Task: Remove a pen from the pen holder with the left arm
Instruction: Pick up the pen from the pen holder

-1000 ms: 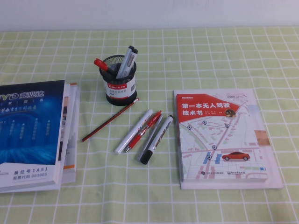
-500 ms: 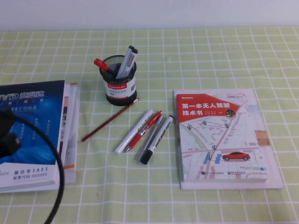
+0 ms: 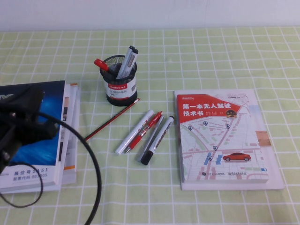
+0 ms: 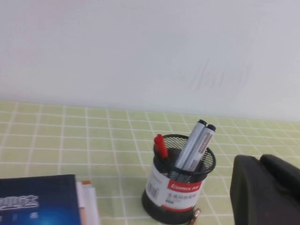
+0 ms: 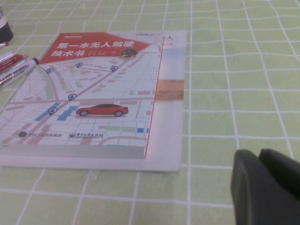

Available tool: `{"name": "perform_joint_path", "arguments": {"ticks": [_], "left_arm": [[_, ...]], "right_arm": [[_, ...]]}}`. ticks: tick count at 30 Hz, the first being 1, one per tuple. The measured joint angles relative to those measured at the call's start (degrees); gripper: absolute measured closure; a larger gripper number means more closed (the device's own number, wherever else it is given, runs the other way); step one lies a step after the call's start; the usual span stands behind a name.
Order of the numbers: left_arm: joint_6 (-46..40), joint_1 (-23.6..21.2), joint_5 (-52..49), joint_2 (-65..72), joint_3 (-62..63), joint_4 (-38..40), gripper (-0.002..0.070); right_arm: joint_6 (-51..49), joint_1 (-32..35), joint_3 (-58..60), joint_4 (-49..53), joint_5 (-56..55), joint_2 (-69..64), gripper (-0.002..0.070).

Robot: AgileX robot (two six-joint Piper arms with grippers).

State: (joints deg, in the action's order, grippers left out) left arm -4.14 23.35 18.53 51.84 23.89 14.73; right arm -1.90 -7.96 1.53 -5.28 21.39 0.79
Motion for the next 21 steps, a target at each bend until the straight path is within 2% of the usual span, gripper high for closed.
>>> {"name": "perform_joint_path", "arguments": {"ticks": [6,9,11,16,18,21], "left_arm": [[10.2,0.1,17.6,13.1,-0.1,-6.3,0.0678],[14.0,0.1,24.1,20.4,0.3,-8.7,0.0634],[17.3,0.1,26.2,25.5,1.8,-11.2,0.0554],[25.2,0.2,30.6,35.4,5.7,-14.3,0.0302],[26.4,0.2,32.2,38.4,7.9,-14.7,0.026],[27.1,0.2,33.0,42.8,11.5,-14.4,0.0235]], "right_arm": [[0.0,0.0,0.0,0.0,0.0,0.0,0.0691],[0.0,0.0,0.0,0.0,0.0,0.0,0.0691],[0.0,0.0,0.0,0.0,0.0,0.0,0.0691],[0.0,0.0,0.0,-0.1,0.0,0.0,0.0691],[0.0,0.0,0.0,-0.1,0.0,0.0,0.069],[0.0,0.0,0.0,-0.1,0.0,0.0,0.0691]]}}
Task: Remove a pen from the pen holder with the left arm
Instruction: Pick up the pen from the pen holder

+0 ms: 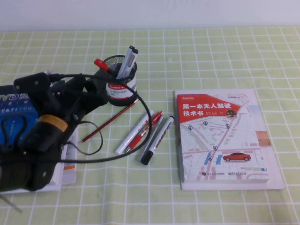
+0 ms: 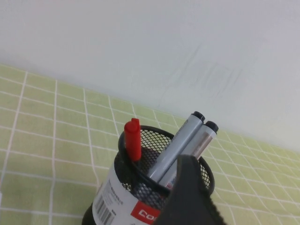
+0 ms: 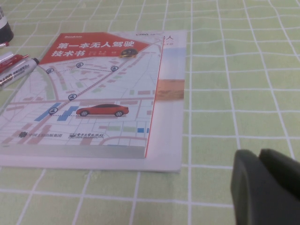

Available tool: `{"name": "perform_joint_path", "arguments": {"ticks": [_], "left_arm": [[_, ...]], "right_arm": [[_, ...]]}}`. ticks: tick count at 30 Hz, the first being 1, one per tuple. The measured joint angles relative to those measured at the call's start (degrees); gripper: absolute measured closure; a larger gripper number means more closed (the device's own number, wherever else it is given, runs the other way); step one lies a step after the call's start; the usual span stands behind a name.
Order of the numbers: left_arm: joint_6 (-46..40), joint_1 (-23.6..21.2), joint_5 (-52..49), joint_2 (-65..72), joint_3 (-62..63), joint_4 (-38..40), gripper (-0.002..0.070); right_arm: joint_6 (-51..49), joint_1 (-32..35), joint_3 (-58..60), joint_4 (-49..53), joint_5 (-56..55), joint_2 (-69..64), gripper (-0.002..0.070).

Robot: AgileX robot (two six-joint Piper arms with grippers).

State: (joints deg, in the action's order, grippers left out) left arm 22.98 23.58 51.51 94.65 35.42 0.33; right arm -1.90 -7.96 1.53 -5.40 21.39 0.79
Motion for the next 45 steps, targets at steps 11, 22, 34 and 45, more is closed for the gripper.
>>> {"name": "perform_joint_path", "arguments": {"ticks": [11,22,34,45], "left_arm": [[-0.7,0.0,0.4,11.3,12.7,2.7,0.0225],[-4.4,0.0,0.6,17.0,18.2,9.0,0.0225],[-4.8,-0.4,0.2,20.7,22.8,10.4,0.0225],[-4.4,-0.8,-1.8,22.1,24.0,9.9,0.0266]], "right_arm": [[0.0,0.0,0.0,0.0,0.0,0.0,0.0691],[0.0,0.0,0.0,0.0,0.0,0.0,0.069],[0.0,0.0,0.0,0.0,0.0,0.0,0.069],[0.0,0.0,0.0,0.0,0.0,0.0,0.069]]}}
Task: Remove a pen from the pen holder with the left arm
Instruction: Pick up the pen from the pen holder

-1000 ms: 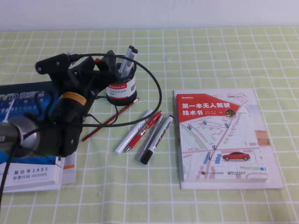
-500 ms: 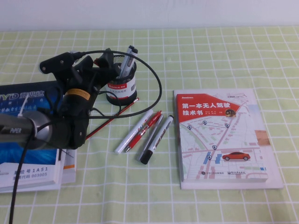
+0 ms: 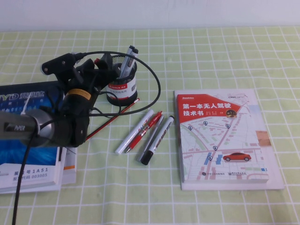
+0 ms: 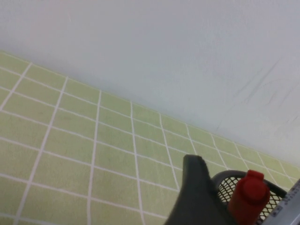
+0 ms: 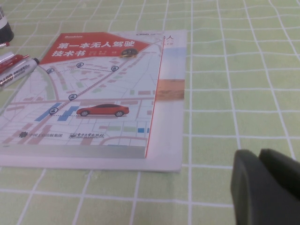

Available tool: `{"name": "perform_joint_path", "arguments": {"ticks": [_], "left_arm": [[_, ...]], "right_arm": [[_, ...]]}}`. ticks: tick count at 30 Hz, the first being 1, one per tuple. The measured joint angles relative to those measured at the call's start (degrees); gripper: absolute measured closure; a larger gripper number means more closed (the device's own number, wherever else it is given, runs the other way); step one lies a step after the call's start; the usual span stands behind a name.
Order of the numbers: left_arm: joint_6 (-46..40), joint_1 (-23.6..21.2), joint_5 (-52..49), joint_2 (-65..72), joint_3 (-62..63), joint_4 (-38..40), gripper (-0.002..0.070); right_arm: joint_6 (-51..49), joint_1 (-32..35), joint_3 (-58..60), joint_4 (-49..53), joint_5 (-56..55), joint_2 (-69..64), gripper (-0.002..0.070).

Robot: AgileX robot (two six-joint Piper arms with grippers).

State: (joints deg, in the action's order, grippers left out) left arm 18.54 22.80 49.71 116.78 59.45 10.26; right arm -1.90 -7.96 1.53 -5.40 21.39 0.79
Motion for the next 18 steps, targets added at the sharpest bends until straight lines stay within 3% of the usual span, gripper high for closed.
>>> {"name": "perform_joint_path", "arguments": {"ticks": [5,18], "left_arm": [[0.0,0.0,-0.2,0.0,0.3,-0.4,0.0391],[0.0,0.0,-0.1,0.0,0.3,-2.0,0.0592]], "right_arm": [[0.0,0.0,0.0,-0.2,0.0,0.0,0.069],[0.0,0.0,0.0,-0.3,0.0,0.0,0.069]]}}
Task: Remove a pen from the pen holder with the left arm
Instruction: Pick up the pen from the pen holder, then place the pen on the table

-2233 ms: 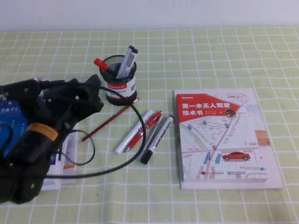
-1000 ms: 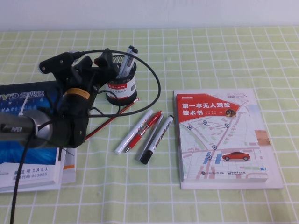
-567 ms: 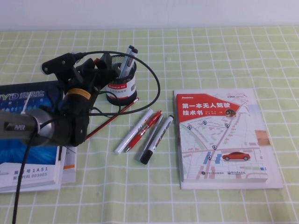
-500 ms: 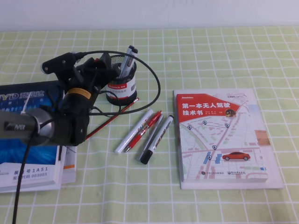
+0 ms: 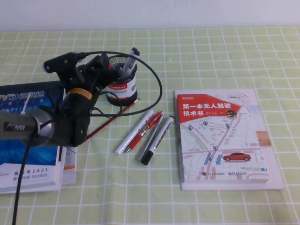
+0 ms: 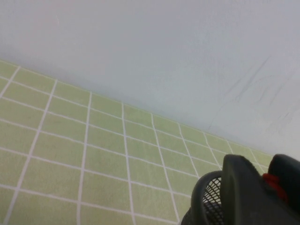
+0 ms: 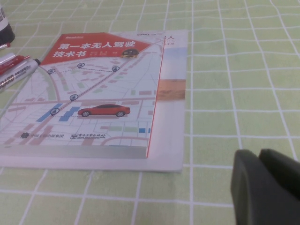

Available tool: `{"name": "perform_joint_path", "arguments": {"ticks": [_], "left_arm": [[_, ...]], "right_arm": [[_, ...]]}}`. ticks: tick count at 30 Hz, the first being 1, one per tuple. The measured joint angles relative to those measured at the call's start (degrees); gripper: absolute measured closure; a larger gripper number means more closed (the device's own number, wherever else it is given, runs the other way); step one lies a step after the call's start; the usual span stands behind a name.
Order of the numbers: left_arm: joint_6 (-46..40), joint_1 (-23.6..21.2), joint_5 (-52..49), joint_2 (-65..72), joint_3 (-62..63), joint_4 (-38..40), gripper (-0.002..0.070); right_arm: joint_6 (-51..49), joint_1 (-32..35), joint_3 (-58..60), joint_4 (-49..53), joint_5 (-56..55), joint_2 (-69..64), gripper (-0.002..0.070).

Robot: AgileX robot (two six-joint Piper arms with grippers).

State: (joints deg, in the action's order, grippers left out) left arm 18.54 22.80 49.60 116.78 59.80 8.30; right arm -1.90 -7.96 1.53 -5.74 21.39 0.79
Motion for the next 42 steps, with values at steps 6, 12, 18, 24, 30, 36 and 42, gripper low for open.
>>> {"name": "perform_joint_path", "arguments": {"ticks": [6,12,18,24,30,36,42], "left_arm": [[-0.1,0.0,-0.1,-0.7,0.0,-1.3,0.0603],[-1.7,0.0,-1.6,-4.1,0.0,-3.7,0.0603],[-5.9,0.0,-9.4,-10.2,0.0,-6.2,0.0603],[-8.3,0.0,-18.3,-17.6,0.0,-8.8,0.0603],[-8.4,0.0,-25.9,-26.9,0.0,-14.1,0.0603],[-8.4,0.0,-38.8,-35.1,0.0,-19.4,0.0603],[-8.8,0.0,-56.1,-40.8,0.0,-20.2,0.0603]], "right_arm": [[0.0,0.0,0.0,-0.1,0.0,0.0,0.069],[0.0,0.0,0.0,-0.1,0.0,0.0,0.0691],[0.0,0.0,0.0,-0.3,0.0,0.0,0.069],[0.0,0.0,0.0,-0.4,0.0,0.0,0.0691],[0.0,0.0,0.0,-0.5,0.0,0.0,0.069],[0.0,0.0,0.0,-0.5,0.0,0.0,0.069],[0.0,0.0,0.0,-0.5,0.0,0.0,0.0691]]}}
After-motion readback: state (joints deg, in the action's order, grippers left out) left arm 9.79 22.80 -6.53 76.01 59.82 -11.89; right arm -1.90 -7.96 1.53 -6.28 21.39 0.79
